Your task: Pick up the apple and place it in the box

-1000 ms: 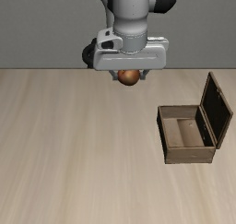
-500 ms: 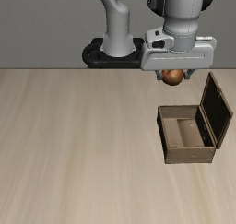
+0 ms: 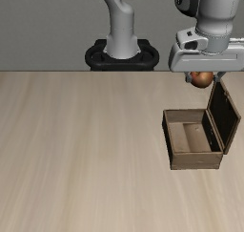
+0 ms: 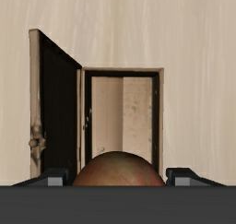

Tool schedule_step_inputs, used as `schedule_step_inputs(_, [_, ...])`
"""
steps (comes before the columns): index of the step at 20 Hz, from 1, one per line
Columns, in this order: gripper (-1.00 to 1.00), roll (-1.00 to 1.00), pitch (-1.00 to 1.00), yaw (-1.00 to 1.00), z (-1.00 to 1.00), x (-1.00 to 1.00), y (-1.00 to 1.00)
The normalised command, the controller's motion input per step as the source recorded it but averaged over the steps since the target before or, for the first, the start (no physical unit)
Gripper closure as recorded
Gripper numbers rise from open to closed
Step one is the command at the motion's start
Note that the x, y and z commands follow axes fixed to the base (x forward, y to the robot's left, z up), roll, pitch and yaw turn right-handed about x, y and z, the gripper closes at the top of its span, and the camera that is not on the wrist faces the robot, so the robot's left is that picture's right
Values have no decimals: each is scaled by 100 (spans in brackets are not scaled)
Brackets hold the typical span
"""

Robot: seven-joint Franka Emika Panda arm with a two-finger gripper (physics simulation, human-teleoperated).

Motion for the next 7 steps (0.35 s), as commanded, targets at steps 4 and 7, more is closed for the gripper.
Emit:
schedule_step_inputs(4, [-100,0,0,0,0,0,0])
schedule_step_inputs(7, [-100,0,0,0,0,0,0])
